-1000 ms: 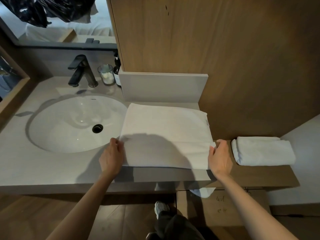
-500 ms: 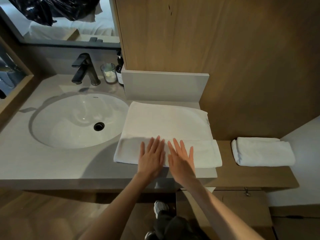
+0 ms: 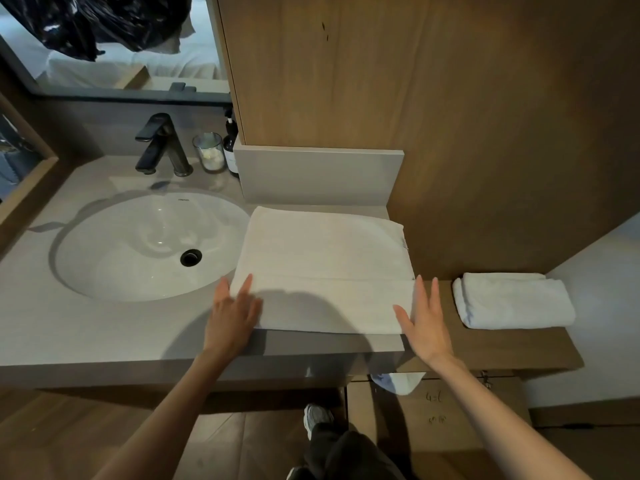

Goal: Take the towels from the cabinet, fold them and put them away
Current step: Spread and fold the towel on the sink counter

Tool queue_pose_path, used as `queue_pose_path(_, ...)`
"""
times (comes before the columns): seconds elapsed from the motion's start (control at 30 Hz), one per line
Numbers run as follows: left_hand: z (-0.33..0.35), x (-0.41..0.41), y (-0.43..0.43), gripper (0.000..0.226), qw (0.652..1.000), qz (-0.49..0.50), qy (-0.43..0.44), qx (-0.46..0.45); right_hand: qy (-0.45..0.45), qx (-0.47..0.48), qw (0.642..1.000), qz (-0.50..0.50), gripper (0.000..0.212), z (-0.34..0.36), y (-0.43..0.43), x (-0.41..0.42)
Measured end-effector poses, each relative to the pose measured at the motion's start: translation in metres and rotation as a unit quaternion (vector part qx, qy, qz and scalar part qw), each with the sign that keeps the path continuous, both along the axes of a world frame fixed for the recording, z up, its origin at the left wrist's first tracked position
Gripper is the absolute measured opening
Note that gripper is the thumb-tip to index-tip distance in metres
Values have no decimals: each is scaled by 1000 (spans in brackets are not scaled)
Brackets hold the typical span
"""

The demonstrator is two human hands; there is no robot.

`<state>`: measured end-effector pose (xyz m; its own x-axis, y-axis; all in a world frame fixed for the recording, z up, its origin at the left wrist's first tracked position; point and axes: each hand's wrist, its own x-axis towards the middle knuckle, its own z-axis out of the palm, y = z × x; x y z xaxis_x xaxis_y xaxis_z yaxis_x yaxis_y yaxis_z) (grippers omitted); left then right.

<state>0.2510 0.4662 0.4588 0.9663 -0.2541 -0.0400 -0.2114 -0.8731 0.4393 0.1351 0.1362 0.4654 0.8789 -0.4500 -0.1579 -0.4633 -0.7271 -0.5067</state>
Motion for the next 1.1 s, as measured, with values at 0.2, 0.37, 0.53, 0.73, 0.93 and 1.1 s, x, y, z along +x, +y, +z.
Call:
queue_pose_path(0.2,-3,-3,10,46,989,91,-79,-87,-126,129,973,-143,49,5,3,-3)
queue_pose_path(0.37,-3,10,10,28,977,148,28,-154,-126,140,971,-148,35,12,2,2)
queue_pose_path(0.53,9,22,10,13,976,120,15,-179,-150,121,975,-112,27,15,-4,5)
queue_pose_path(0.73,18,32,1,16,983,116,24,-138,-108,28,989,-94,21,16,-13,24)
queue_pose_path(0.93,17,45,-7,24,979,154,69,-113,-61,-17,994,-85,15,12,-19,43)
queue_pose_path(1.1,16,48,-9,24,992,118,16,-31,-47,-44,993,-97,13,-1,-18,48)
